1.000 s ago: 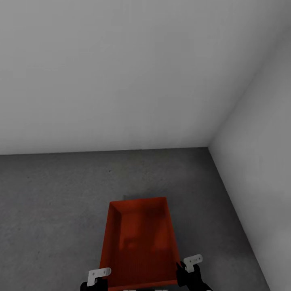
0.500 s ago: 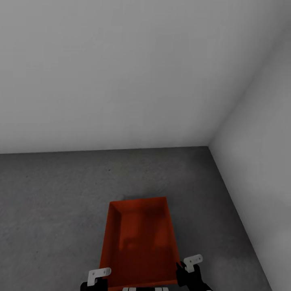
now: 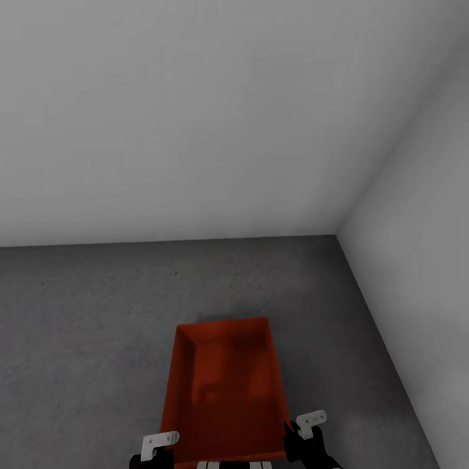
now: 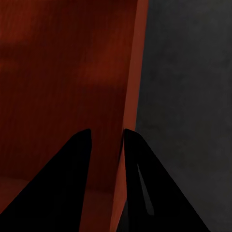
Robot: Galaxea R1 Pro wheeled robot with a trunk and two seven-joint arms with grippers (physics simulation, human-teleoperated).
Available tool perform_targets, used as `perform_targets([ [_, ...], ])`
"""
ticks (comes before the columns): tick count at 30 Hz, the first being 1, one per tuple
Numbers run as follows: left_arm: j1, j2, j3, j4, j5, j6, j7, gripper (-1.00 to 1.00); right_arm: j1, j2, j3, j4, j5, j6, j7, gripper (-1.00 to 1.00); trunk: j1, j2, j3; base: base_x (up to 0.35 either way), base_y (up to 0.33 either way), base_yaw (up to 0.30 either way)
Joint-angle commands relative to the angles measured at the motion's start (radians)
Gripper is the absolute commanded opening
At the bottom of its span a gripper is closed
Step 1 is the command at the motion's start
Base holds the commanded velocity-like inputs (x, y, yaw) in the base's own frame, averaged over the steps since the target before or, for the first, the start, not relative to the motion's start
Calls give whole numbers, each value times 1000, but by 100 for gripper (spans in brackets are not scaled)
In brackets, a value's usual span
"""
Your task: Move the two storage containers from the living room to the garage. In the garage, place one container on the floor and stack the other container on top of it (either order is fine).
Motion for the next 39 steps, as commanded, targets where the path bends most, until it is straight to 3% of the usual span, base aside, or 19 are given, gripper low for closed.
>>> perform_targets([
  [1, 0, -6, 8, 3, 10, -3, -11, -100, 0, 59, -9, -2, -9, -69, 12, -100, 4, -7, -4, 0, 0, 0],
  [21, 0, -6, 8, 3, 10, -3, -11, -100, 0, 59, -8, -2, -11, -68, 12, -100, 80, -147, -66, 0, 0, 0],
  [39, 0, -6, 8, 3, 11, -3, -11, -100, 0, 59, -9, -2, -11, -68, 12, -100, 80, -147, -66, 0, 0, 0],
])
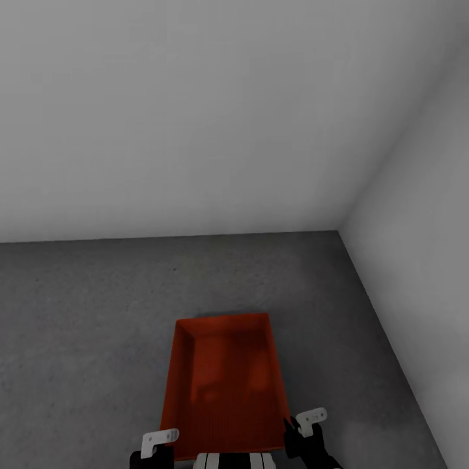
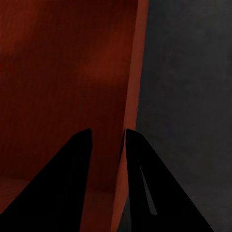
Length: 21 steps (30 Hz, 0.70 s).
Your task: Move the two storage containers from the living room to the garage. In the garage, place one container on the floor and stack the other container on top of it (either order is fine).
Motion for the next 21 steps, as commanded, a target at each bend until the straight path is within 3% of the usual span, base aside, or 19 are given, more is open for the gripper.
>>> perform_targets([
  [1, 0, -6, 10, 3, 13, 49, -11, -100, 0, 60, -11, -2, -12, -16, 15, -100, 0, 0, 0, 0, 0, 0],
  [17, 0, -6, 8, 1, 6, 56, -13, -100, 0, 60, -14, -2, -13, -17, 14, -100, 0, 0, 0, 0, 0, 0],
  [18, 0, -6, 8, 1, 6, 56, -13, -100, 0, 60, -14, -2, -13, -17, 14, 100, 0, 0, 0, 0, 0, 0],
  [19, 0, -6, 8, 1, 6, 56, -14, 100, 0, 60, -14, -2, -13, -17, 14, 100, 0, 0, 0, 0, 0, 0],
  [21, 0, -6, 8, 1, 6, 56, -14, 100, 0, 60, -14, -2, -15, -17, 14, 100, 0, 0, 0, 0, 0, 0],
])
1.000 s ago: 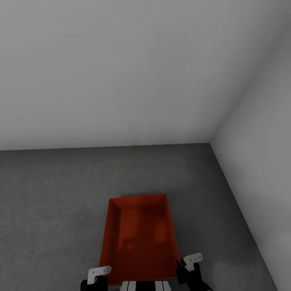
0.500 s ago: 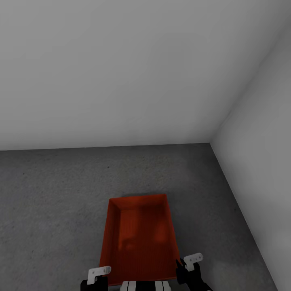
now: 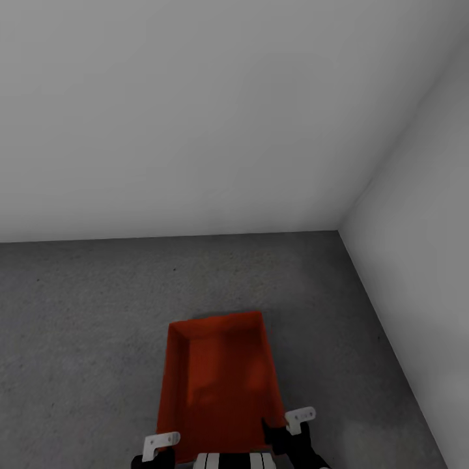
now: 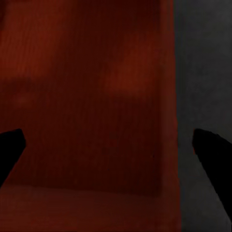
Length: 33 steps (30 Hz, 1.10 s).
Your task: Move the two storage containers from the living room to the garage. In the garage, place one container on the floor and stack the other container on top of it (either order is fine).
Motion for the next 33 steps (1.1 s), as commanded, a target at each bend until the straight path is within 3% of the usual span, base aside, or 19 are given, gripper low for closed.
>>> perform_targets([
  [1, 0, -1, 1, 0, 6, -2, 1, 100, 0, 0, -1, 1, 0, -3, 3, 100, 0, 0, 0, 0, 0, 0],
  [28, 0, -1, 1, 0, 14, -4, 4, 100, 0, 0, 0, 1, 0, 0, 3, 100, 0, 0, 0, 0, 0, 0],
  [33, -1, -2, 1, 0, 13, -4, 6, 100, 0, 0, 1, 1, 0, 2, 3, 100, 0, 0, 0, -190, 0, 0],
])
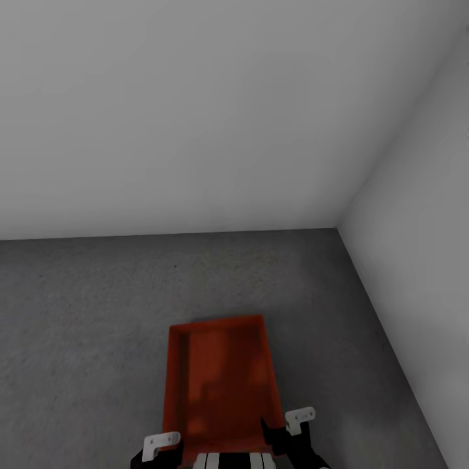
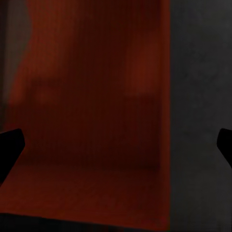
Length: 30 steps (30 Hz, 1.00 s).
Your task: Move the two storage containers from the living room to the garage. In the garage, place one container on the floor and stack the other container on top of it (either order is fine).
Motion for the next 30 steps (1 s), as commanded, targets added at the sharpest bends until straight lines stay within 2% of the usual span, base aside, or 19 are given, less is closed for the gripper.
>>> perform_targets([
  [1, 0, -1, 1, 0, 7, -3, 1, 100, 0, 0, -1, 1, 0, -3, 2, 100, -1, 0, 0, -292, 0, 0],
  [30, 0, -1, 1, 0, 6, -3, 7, 100, 0, 0, 1, 1, -2, -2, 3, 100, -1, 0, 0, -334, 0, 0],
])
